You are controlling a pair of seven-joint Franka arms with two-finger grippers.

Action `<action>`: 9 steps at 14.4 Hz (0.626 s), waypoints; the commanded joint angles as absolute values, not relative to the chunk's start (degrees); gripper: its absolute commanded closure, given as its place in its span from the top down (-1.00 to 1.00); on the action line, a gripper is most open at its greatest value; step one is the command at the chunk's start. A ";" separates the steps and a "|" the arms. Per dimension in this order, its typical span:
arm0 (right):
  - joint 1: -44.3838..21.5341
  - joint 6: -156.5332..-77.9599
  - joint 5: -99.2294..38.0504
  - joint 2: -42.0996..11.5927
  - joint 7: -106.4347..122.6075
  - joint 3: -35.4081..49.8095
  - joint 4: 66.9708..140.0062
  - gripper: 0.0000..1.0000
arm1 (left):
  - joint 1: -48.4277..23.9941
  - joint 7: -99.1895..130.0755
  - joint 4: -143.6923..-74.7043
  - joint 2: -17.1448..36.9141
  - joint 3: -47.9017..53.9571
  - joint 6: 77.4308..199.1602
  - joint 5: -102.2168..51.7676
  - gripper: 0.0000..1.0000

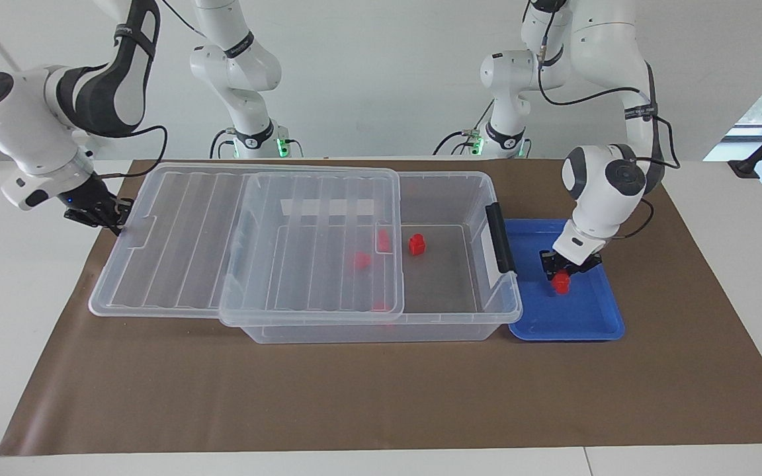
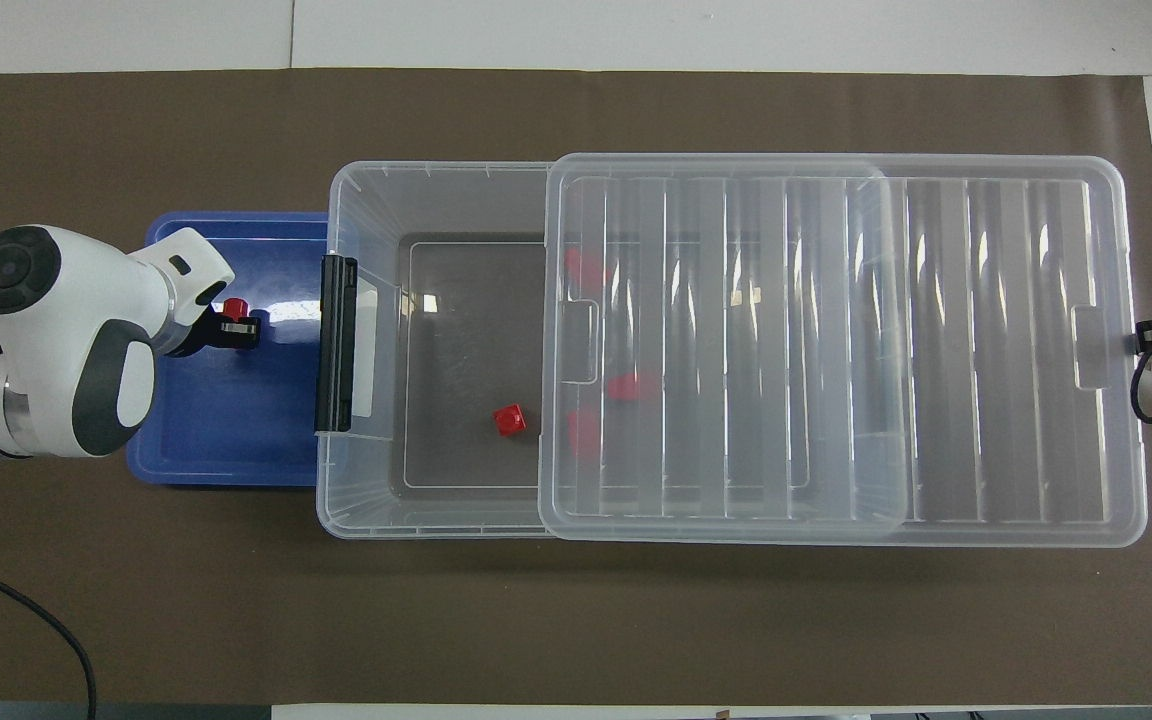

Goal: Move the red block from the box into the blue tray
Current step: 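Carry the red block over the blue tray with the left gripper, then release the red block into the tray while the right gripper closes the lid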

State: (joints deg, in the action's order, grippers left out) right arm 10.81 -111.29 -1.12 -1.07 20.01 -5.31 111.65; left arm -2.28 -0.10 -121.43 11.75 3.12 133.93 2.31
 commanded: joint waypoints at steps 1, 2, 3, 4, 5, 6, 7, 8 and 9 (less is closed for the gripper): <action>8.88 -112.41 -1.05 0.70 16.27 -5.01 113.99 -1.00 | -1.76 -1.32 -122.00 11.87 3.52 135.18 1.32 -1.00; 7.66 -112.33 -1.05 0.70 14.69 -5.01 113.91 -1.00 | -1.84 -1.32 -121.73 11.95 3.52 135.26 1.32 0.00; 6.60 -112.32 -1.05 0.79 12.68 -5.01 113.99 -1.00 | -2.19 -1.32 -121.64 11.95 3.52 135.35 1.32 0.99; 4.94 -112.15 -1.05 0.79 10.22 -5.01 113.99 -1.00 | -2.28 -1.23 -121.03 11.61 3.52 134.66 1.32 1.00; 3.44 -112.15 -1.05 0.88 7.67 -5.01 113.99 -1.00 | -2.46 -1.14 -120.50 10.99 3.60 133.34 1.32 1.00; 2.30 -112.06 -1.05 0.97 5.65 -5.01 113.99 -1.00 | -2.46 -1.14 -119.54 10.46 3.69 131.50 1.32 1.00; 0.98 -112.06 -1.05 0.97 3.71 -4.92 114.08 -1.00 | -2.46 -1.06 -118.40 9.50 3.95 129.48 1.32 1.00; -0.25 -112.06 -1.05 1.05 2.04 -4.92 114.26 -1.00 | -2.55 -1.05 -116.82 8.19 4.13 126.94 1.32 1.00; -1.22 -111.97 -1.05 1.23 0.11 -4.92 114.26 -1.00 | -2.55 -1.32 -115.15 7.13 4.13 123.87 1.32 1.00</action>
State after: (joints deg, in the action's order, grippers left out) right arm 0.17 -111.29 -1.11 -0.43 3.46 -5.06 112.46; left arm -2.43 -0.14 -117.64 10.35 4.01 129.82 2.30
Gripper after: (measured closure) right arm 0.991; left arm 0.000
